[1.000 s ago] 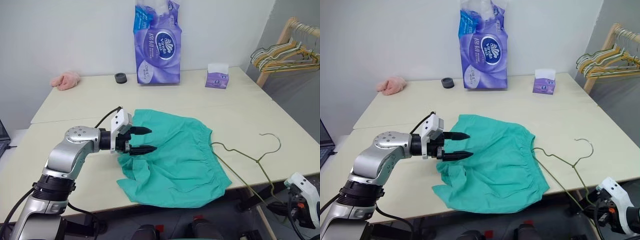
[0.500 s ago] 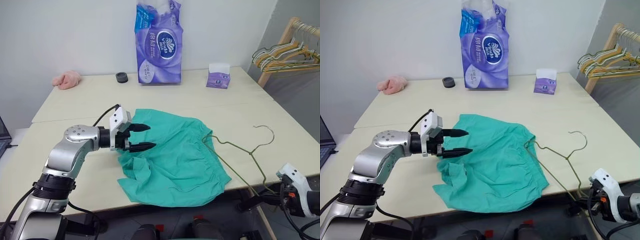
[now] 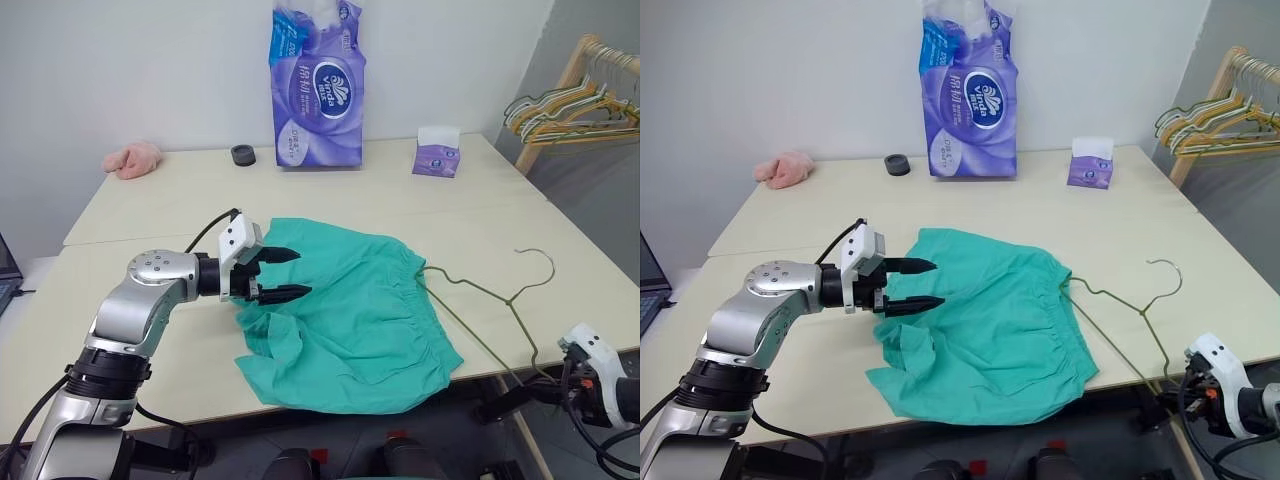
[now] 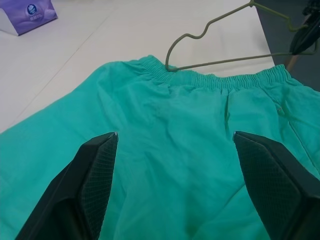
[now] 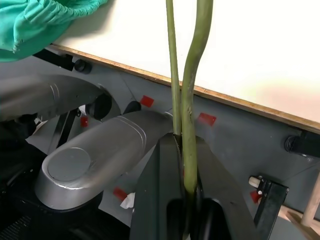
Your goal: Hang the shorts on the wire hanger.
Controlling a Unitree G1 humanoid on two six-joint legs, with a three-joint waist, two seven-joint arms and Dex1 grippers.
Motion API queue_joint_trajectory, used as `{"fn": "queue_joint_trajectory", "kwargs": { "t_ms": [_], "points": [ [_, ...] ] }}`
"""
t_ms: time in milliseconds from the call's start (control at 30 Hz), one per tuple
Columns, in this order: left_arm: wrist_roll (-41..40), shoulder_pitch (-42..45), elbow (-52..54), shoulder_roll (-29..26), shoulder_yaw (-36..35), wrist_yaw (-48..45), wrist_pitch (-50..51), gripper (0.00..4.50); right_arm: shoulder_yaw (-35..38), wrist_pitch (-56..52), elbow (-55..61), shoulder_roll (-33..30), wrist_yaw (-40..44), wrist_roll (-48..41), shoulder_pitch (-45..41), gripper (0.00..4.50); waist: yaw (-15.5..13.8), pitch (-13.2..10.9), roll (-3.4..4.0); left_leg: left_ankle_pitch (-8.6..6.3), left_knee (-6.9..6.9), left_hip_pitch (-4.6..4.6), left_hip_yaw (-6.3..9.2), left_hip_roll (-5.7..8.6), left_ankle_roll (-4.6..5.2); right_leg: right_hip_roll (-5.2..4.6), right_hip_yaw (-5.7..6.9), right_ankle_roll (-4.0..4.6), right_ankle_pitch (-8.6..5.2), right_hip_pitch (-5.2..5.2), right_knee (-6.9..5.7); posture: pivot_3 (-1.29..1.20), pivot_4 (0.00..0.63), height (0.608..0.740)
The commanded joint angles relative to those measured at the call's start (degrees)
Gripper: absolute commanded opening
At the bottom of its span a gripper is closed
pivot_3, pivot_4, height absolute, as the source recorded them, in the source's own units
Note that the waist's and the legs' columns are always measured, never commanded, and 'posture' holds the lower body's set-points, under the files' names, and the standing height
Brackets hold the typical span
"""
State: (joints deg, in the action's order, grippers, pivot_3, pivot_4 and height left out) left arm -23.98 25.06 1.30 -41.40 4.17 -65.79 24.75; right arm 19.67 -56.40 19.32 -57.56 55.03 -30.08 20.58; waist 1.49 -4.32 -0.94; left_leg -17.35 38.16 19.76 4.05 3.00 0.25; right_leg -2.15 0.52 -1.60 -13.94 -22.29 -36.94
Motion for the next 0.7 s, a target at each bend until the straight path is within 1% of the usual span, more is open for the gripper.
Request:
{"fn": "queue_joint_trajectory", "kwargs": {
  "t_ms": [33, 467, 700],
  "points": [
    [0.32, 0.03, -0.17, -0.41, -1.64, -0.16, -1.56, 3.90, 0.87, 1.01, 0.03, 0.04, -0.18, 0.16, 0.38, 0.00, -0.02, 0.00, 0.01, 0.00, 0.00, 0.00, 0.00, 0.00, 0.00, 0.00, 0.01, 0.00, 0.00, 0.00, 0.00, -0.07, 0.045, 0.740],
    [0.62, -0.51, -0.40, -0.10, -1.24, -0.42, -2.68, 3.90, 3.67, -2.31, 1.52, 1.12, -0.59, -2.47, 3.13, 0.00, 0.00, -0.02, 0.01, 0.00, 0.00, 0.00, 0.01, -0.01, 0.00, 0.00, 0.00, 0.00, 0.00, 0.00, 0.00, -0.07, 0.052, 0.740],
    [0.47, -0.42, 0.22, -0.05, -1.27, -0.08, -2.16, 3.90, 3.13, -3.77, 2.20, 0.41, -0.07, -3.57, 3.04, 0.00, -0.01, -0.04, 0.02, 0.00, 0.00, 0.00, 0.01, -0.01, 0.00, 0.00, 0.01, 0.00, 0.00, 0.00, 0.00, -0.07, 0.054, 0.740]
  ]
}}
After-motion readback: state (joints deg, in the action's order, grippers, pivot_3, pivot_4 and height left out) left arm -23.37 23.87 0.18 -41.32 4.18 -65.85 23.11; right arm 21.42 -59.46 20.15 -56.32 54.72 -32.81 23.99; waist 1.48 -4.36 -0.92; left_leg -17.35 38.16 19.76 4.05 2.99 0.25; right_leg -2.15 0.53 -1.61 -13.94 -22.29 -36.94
